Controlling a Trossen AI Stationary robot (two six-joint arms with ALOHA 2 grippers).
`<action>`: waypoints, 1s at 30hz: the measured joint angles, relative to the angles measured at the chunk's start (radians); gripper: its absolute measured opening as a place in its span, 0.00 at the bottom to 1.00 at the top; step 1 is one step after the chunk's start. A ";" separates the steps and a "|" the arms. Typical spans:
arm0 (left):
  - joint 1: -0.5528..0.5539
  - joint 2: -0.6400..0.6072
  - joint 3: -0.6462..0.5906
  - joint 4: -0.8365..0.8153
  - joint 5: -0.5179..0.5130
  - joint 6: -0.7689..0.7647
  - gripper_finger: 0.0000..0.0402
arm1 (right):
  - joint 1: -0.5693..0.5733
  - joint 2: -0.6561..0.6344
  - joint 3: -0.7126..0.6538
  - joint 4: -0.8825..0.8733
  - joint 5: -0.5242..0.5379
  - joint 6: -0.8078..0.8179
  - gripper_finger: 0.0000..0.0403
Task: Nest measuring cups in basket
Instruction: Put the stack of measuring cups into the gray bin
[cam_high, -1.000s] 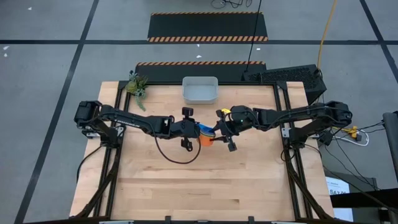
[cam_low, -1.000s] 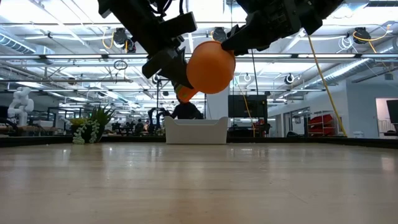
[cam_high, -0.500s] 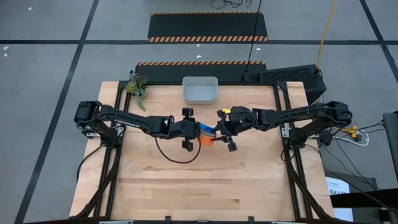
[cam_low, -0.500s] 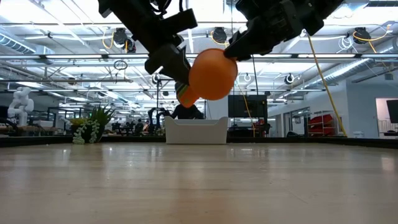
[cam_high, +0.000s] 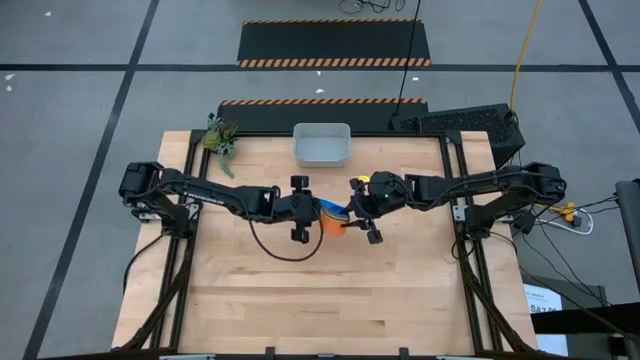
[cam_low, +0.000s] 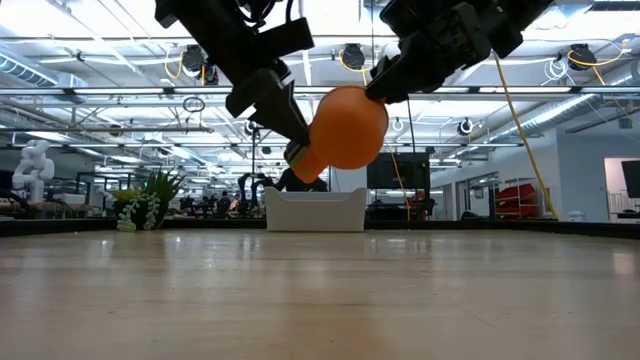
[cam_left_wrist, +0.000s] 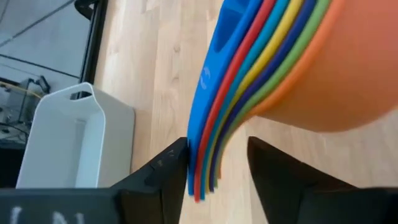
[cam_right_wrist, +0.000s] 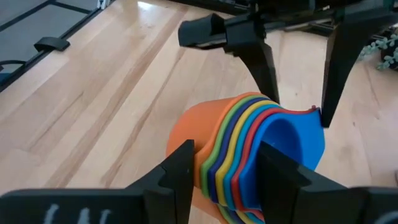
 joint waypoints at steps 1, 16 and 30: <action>0.000 0.000 0.000 -0.004 0.000 -0.009 0.46 | 0.000 0.000 0.000 -0.002 0.001 0.000 0.30; -0.015 0.000 -0.114 -0.014 -0.119 -0.229 0.71 | 0.000 0.000 0.000 -0.012 0.000 -0.003 0.30; -0.125 0.000 -0.311 0.497 -0.343 -0.059 0.71 | -0.002 0.000 0.000 -0.013 -0.002 0.000 0.30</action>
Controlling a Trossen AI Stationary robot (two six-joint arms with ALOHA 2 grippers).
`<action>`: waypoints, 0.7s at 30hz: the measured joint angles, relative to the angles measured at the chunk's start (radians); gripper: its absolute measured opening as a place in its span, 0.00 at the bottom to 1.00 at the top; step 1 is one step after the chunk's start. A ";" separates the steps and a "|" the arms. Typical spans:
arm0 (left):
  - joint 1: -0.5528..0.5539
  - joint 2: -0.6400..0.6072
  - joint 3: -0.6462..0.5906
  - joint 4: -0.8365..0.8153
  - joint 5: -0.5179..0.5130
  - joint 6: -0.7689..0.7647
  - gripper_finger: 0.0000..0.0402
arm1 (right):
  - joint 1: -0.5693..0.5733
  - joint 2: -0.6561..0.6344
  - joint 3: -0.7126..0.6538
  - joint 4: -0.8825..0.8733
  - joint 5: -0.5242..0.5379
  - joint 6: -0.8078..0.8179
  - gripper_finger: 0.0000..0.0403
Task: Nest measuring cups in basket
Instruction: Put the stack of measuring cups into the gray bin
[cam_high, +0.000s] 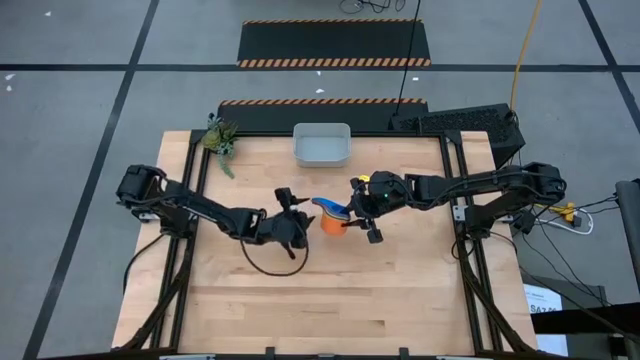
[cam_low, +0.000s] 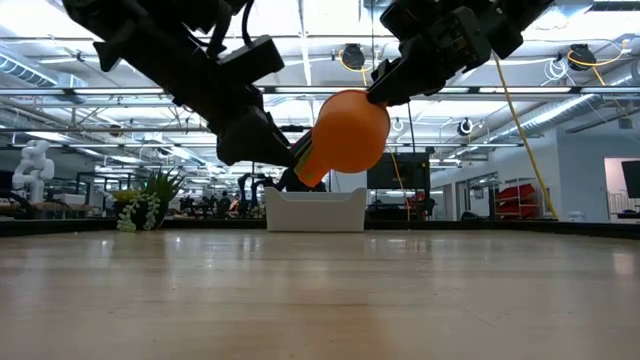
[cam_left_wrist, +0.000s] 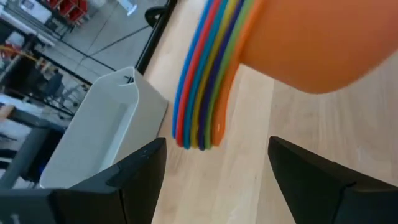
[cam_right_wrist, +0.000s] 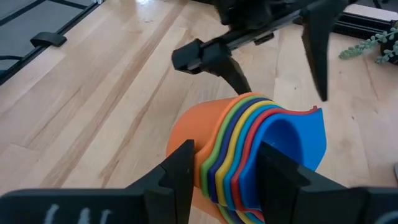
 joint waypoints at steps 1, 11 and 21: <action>-0.001 0.000 0.000 -0.001 -0.002 0.000 0.71 | 0.000 0.000 0.000 0.000 0.000 0.000 0.30; 0.172 -0.273 0.001 -0.134 0.538 -0.122 0.51 | 0.002 0.000 0.000 -0.024 -0.005 -0.051 0.30; 0.455 -0.350 -0.001 -0.207 1.194 -0.196 0.54 | 0.005 0.000 0.000 -0.013 -0.005 -0.282 0.30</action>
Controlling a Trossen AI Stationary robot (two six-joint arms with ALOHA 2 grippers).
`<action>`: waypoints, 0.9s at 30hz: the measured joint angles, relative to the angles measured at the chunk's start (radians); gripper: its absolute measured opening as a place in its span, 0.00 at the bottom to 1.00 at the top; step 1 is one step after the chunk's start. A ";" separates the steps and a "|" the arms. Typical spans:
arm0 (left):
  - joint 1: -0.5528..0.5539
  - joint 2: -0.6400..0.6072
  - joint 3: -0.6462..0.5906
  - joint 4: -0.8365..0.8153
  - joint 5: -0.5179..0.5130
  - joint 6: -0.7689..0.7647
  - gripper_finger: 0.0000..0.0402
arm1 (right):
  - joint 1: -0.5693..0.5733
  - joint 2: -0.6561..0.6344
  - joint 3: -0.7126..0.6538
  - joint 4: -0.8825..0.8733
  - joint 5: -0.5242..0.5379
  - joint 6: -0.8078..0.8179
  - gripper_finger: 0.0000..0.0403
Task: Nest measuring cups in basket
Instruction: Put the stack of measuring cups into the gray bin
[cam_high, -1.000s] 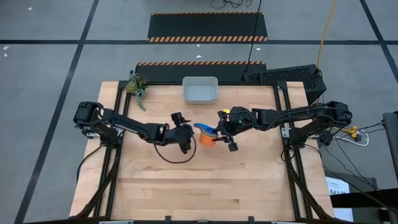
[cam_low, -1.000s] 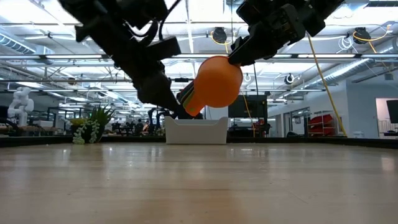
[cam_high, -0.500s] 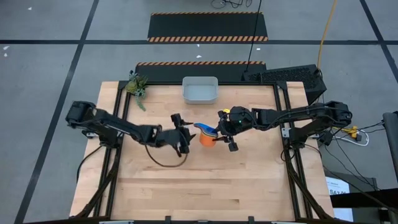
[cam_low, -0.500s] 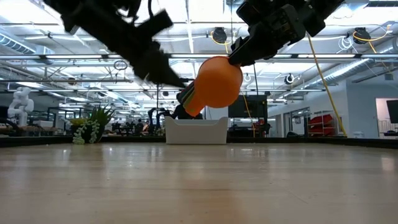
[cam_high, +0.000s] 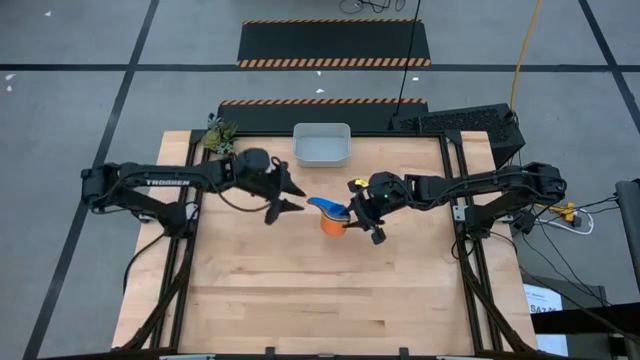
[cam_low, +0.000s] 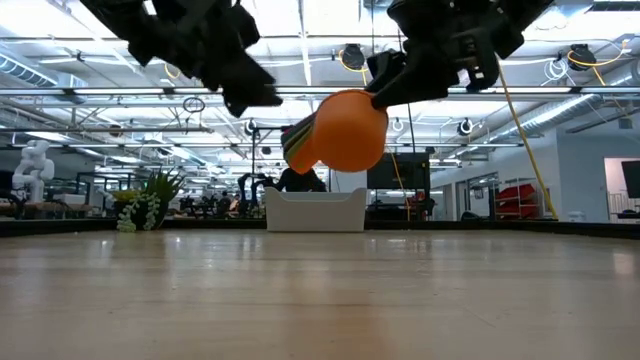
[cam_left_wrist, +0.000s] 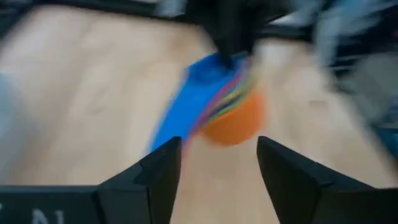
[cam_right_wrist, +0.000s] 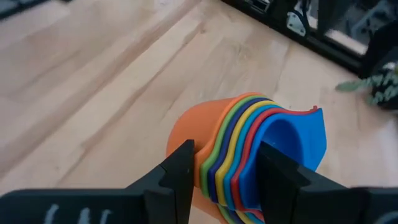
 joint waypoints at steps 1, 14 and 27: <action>0.008 0.000 0.000 0.023 0.046 -0.005 0.57 | 0.000 0.000 0.000 0.001 0.000 -0.028 0.30; 0.051 0.102 0.001 0.069 0.012 -0.008 0.85 | -0.003 0.012 -0.001 0.004 0.000 -0.357 0.30; 0.035 0.164 0.002 0.061 0.078 0.007 0.86 | 0.050 0.143 -0.057 0.133 0.175 -0.540 0.30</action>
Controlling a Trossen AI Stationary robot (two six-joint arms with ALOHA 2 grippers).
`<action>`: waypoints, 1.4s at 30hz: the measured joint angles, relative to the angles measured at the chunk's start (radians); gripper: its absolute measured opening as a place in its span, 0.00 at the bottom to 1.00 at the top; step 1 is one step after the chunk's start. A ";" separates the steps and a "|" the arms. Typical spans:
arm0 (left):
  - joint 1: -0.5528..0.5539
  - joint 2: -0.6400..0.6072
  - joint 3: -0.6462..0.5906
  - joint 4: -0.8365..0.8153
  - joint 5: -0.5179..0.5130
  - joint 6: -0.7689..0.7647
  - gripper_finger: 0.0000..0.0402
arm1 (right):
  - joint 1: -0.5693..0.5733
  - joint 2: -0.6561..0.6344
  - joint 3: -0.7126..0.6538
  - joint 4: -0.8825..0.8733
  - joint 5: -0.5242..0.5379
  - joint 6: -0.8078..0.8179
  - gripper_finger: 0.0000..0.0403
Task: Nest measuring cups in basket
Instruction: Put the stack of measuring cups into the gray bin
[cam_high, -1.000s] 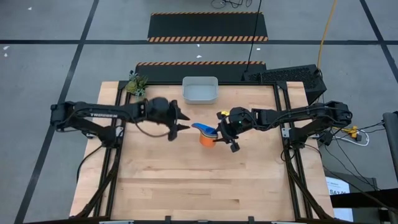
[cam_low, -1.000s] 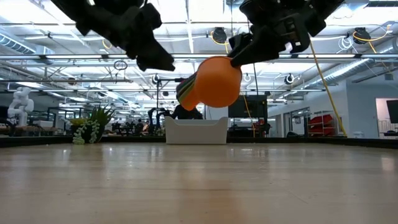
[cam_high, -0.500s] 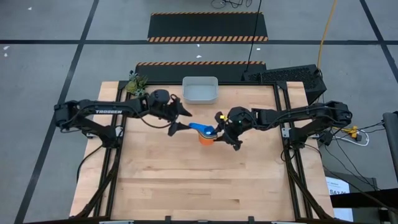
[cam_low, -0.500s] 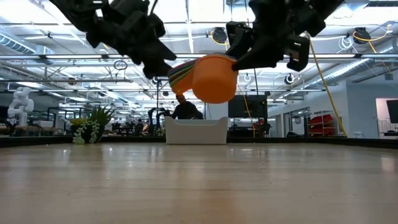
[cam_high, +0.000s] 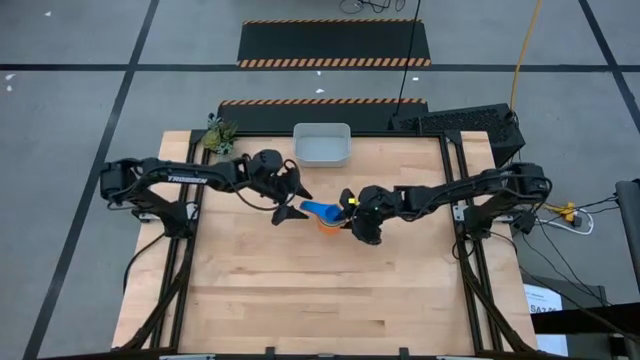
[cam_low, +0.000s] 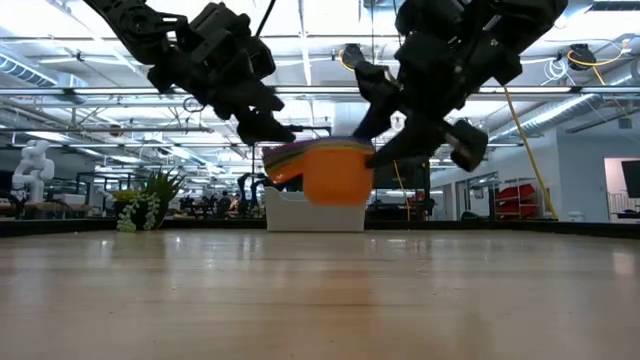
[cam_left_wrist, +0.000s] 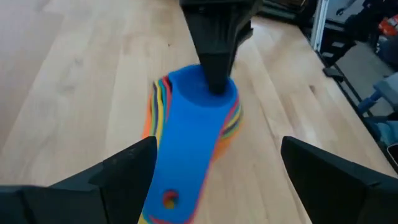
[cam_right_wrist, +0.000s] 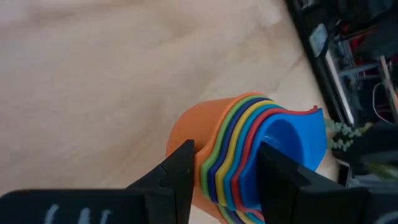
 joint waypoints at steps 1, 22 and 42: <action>0.000 0.000 0.000 -0.017 -0.007 0.010 0.86 | 0.004 0.010 0.000 0.014 0.012 -0.012 0.30; -0.062 0.032 0.000 -0.072 -0.226 0.178 0.86 | 0.020 0.017 0.001 0.065 0.062 -0.042 0.30; -0.012 0.073 0.000 -0.023 -0.173 0.169 0.53 | 0.018 0.016 0.001 0.038 0.039 -0.017 0.30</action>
